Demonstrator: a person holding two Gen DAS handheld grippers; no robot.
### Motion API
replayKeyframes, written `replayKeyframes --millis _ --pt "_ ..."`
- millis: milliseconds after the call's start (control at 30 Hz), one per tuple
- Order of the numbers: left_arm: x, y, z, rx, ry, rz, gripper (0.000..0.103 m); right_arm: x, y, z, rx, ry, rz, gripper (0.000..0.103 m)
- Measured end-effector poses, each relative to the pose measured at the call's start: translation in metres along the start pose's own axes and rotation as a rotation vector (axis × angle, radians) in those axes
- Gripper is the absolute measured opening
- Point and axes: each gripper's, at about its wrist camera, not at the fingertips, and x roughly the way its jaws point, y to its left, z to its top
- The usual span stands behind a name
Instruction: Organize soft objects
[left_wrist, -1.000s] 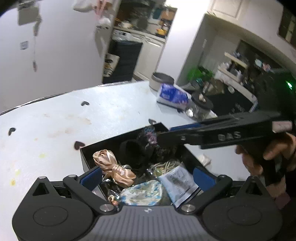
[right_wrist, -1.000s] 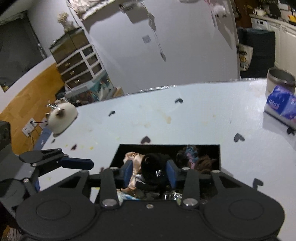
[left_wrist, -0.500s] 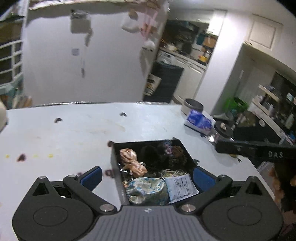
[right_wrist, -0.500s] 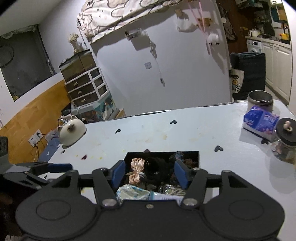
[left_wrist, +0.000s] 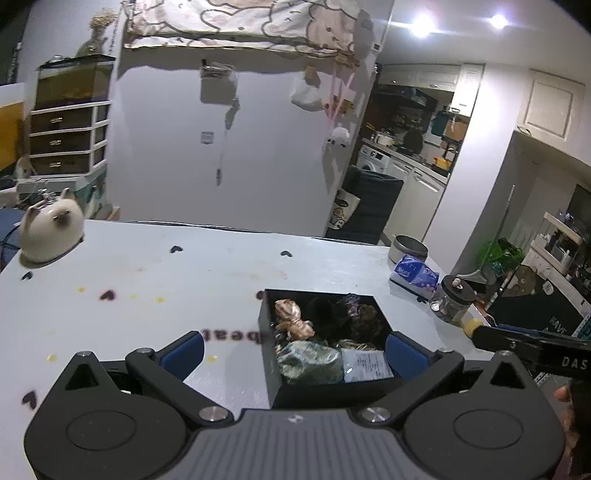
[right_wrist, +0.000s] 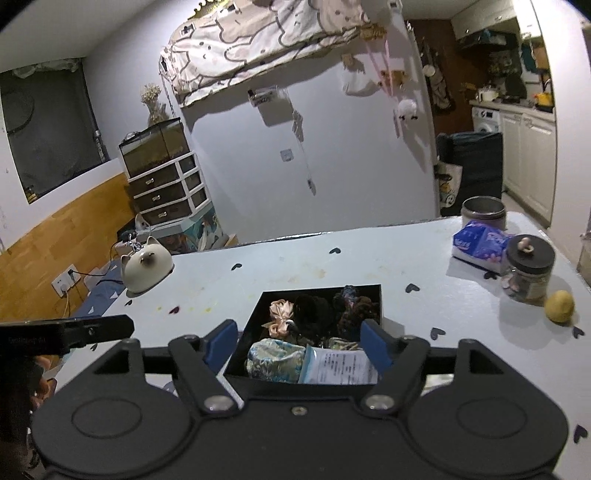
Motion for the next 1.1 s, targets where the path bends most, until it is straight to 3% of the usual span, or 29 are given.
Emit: replayKeyframes --millis 200,767,1100 --pt "-0.028 0.005 -0.017 -0.025 -0.004 0.032 0.103 -0.027 0.02 -0.017 -0.031 -0.038 -0.061 0.083" --pt "-0.074 0.008 -0.054 0.056 -0.02 0.101 0.103 -0.061 0.064 -0.058 -0.071 -0.078 -0.163 0.103" --pt "-0.087 0.013 -0.064 0.068 -0.017 0.13 0.103 -0.07 0.079 -0.071 -0.094 -0.087 -0.212 0.103"
